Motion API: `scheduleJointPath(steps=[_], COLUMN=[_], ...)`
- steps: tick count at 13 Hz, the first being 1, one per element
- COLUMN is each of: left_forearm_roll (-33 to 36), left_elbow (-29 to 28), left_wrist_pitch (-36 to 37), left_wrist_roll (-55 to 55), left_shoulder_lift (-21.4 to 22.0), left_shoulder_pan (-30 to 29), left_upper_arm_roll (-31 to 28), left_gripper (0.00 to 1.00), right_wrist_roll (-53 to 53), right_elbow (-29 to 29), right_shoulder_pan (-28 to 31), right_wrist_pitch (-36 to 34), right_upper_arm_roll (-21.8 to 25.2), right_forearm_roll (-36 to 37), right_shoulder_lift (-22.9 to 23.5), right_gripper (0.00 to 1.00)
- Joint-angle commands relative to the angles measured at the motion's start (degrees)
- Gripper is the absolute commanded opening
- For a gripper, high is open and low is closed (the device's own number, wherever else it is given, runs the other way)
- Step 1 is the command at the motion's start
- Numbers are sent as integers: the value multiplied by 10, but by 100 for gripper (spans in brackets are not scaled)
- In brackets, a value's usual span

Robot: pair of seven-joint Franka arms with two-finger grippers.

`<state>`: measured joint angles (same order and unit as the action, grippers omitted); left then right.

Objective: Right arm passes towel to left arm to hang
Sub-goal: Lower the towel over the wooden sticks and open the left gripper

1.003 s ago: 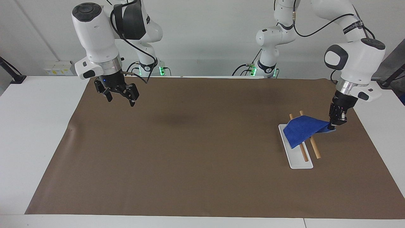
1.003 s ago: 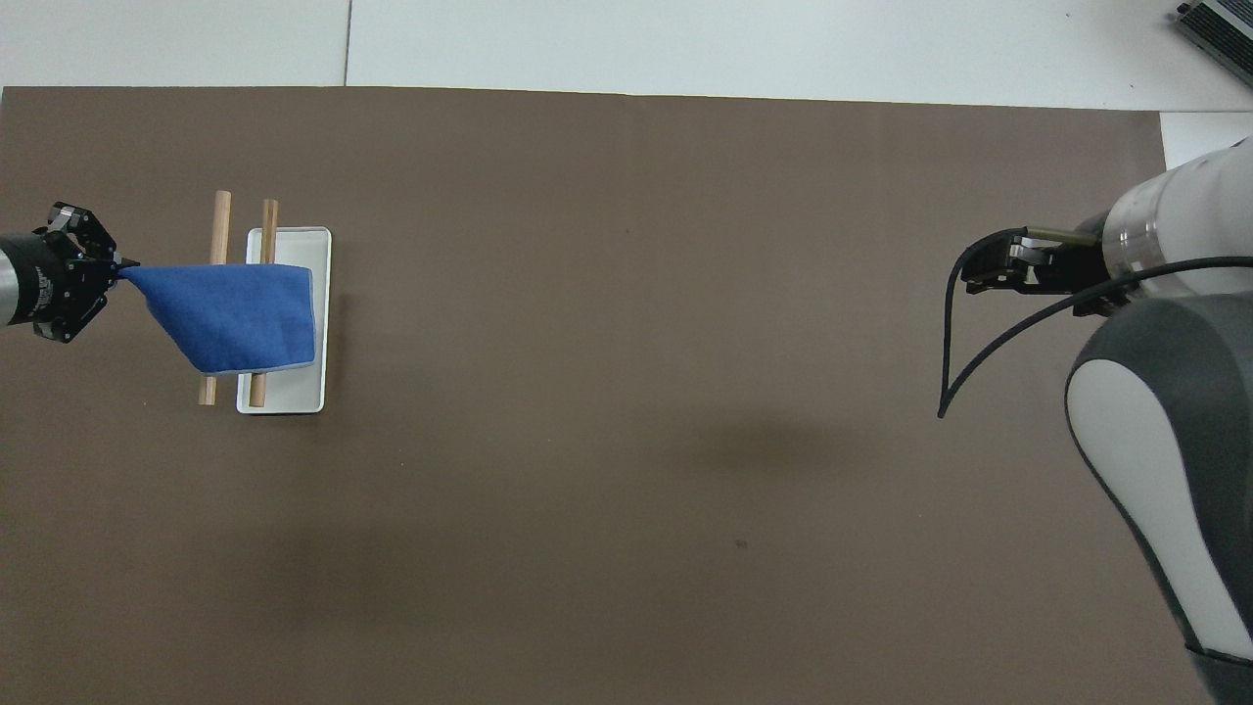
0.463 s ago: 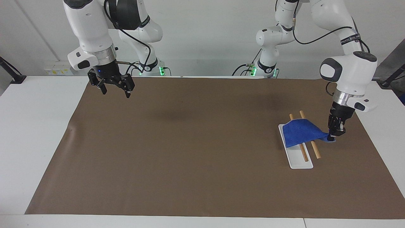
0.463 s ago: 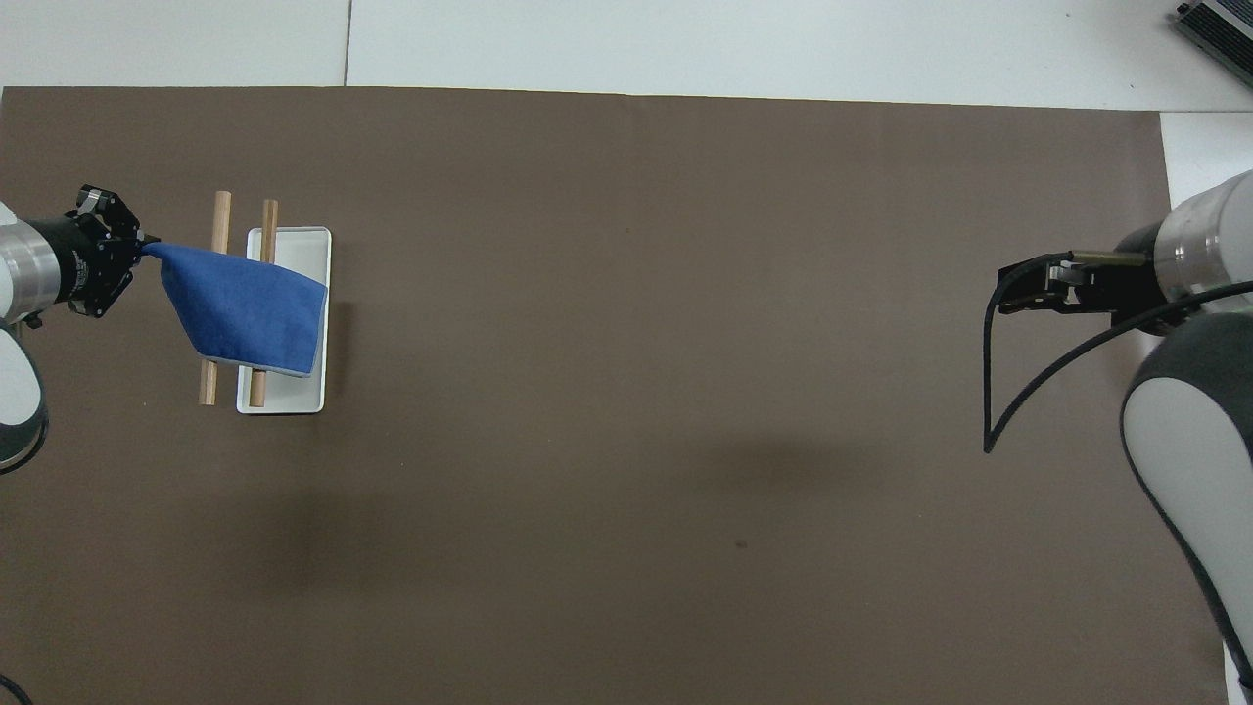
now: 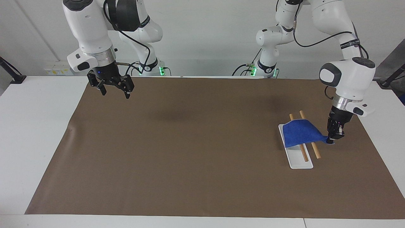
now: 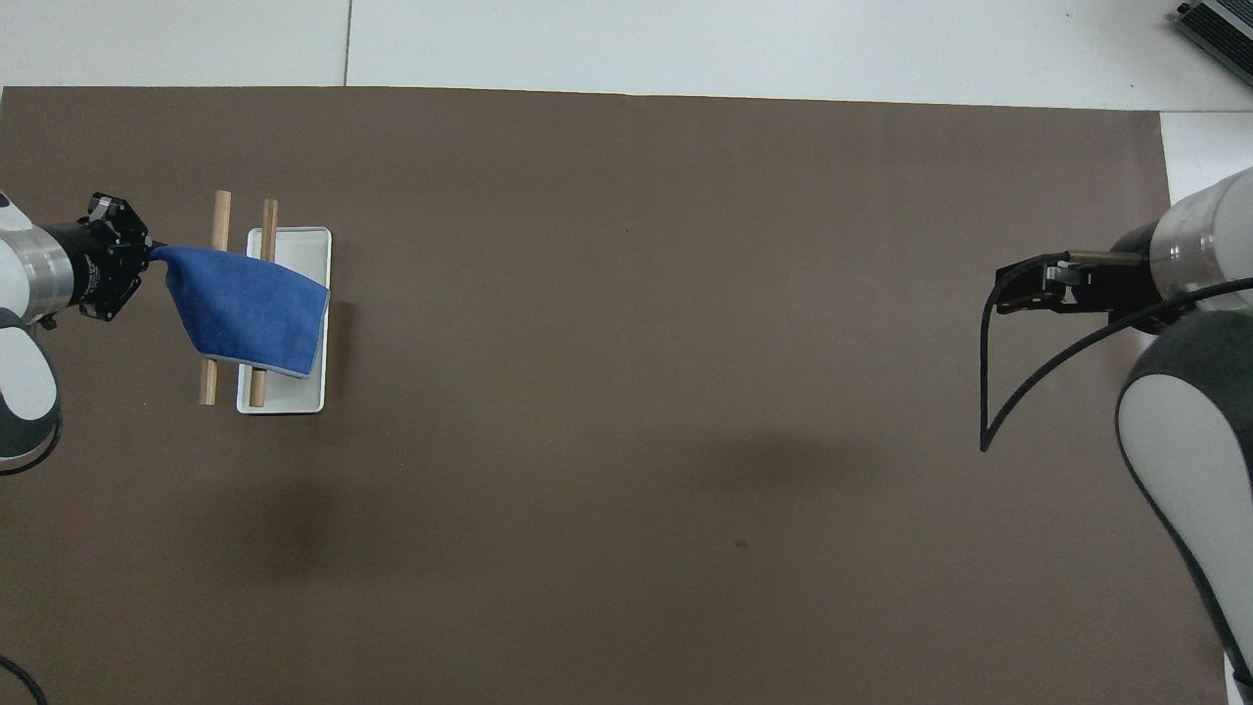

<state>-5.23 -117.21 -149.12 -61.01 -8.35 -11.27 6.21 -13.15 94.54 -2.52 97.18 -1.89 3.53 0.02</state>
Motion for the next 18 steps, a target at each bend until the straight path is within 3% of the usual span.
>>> scheduleJointPath(steps=[1,2,3,4,9,14,18], left_forearm_roll=[14,14,14,14,14,16,54], left_elbow=[-8,-17,-22,-23,9,175,251], left_wrist_pitch=[-14,-14,-13,-8,40,222,339], left_wrist_roll=[0,3,18,47,90,137,202], left_shoulder_lift=[-1,3,4,5,1,-42,-37], left_shoulder_pan=[-12,-15,-26,-37,-46,-46,-36], left_upper_arm_roll=[3,3,3,3,3,3,10], left_gripper=[9,21,42,49,52,51,51], right_wrist_roll=[-6,-6,-6,-6,-4,-3,11], right_elbow=[-4,-4,-4,-4,2,2,3], right_shoulder_pan=[6,5,5,5,16,17,18], right_wrist_pitch=[-7,-9,-14,-15,-16,-16,-22], right_upper_arm_roll=[-4,-4,-4,-4,-3,-4,-4], right_forearm_roll=[4,4,4,4,-4,-5,-5], right_shoulder_lift=[-2,-3,-5,-5,-11,-12,-13], right_gripper=[100,100,100,100,100,100,100])
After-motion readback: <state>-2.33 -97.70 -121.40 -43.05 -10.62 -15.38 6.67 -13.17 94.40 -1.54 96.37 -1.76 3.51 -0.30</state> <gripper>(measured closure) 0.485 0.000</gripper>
